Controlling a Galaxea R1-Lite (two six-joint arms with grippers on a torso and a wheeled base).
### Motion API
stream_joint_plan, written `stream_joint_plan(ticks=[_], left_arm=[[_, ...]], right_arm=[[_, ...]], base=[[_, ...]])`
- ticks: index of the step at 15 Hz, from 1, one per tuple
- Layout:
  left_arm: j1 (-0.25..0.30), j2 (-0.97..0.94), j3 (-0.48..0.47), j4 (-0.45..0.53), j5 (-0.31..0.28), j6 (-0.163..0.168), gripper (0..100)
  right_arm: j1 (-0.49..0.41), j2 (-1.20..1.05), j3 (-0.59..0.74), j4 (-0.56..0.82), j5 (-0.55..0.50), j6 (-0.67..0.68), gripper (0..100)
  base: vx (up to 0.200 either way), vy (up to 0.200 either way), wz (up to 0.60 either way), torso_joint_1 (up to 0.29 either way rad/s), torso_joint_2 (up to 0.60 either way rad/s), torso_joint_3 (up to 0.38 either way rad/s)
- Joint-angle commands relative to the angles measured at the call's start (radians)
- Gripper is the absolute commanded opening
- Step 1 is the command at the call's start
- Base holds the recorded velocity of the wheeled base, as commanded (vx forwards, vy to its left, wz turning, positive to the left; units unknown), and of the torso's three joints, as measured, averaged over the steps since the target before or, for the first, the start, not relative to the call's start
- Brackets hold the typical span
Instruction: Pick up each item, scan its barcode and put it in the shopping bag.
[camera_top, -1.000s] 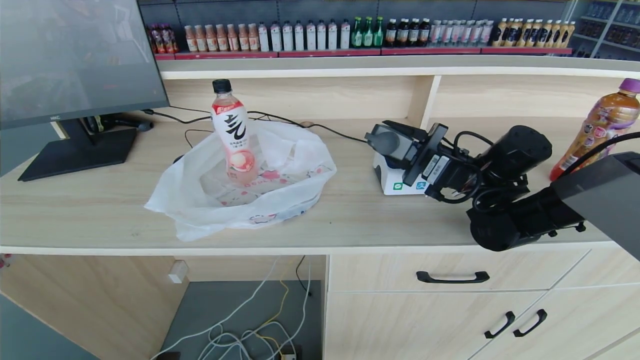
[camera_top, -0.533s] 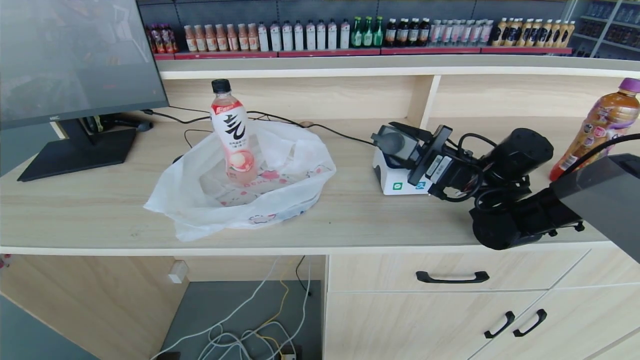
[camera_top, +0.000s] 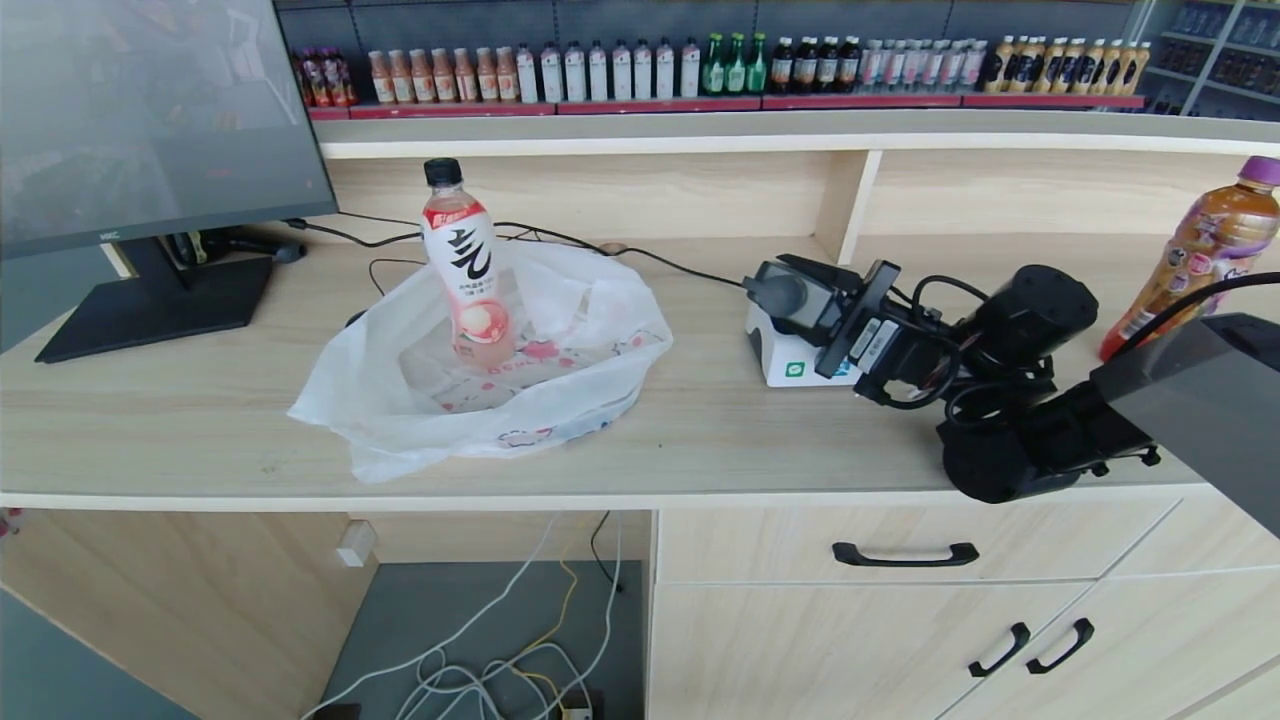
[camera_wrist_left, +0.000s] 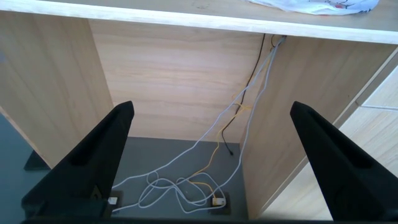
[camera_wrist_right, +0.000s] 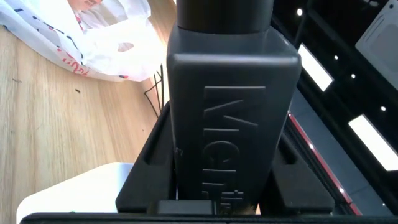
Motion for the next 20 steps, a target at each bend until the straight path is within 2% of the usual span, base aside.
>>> stream_joint_plan(ticks=[1,14,20], left_arm=[[0.0,0.0,0.0,0.0,0.0,-0.001,100],[0.0,0.0,0.0,0.0,0.0,-0.001,100],[0.0,0.0,0.0,0.0,0.0,-0.001,100]], right_arm=[[-0.002,0.0,0.001,0.001,0.0,0.0,0],[-0.005,-0.006,0.028,0.001,-0.009,-0.004,0],[0.011,-0.089,0.054,0.002,-0.021,0.003,0]], base=[[0.0,0.0,0.0,0.0,0.0,0.0],[0.0,0.0,0.0,0.0,0.0,0.0],[0.0,0.0,0.0,0.0,0.0,0.0]])
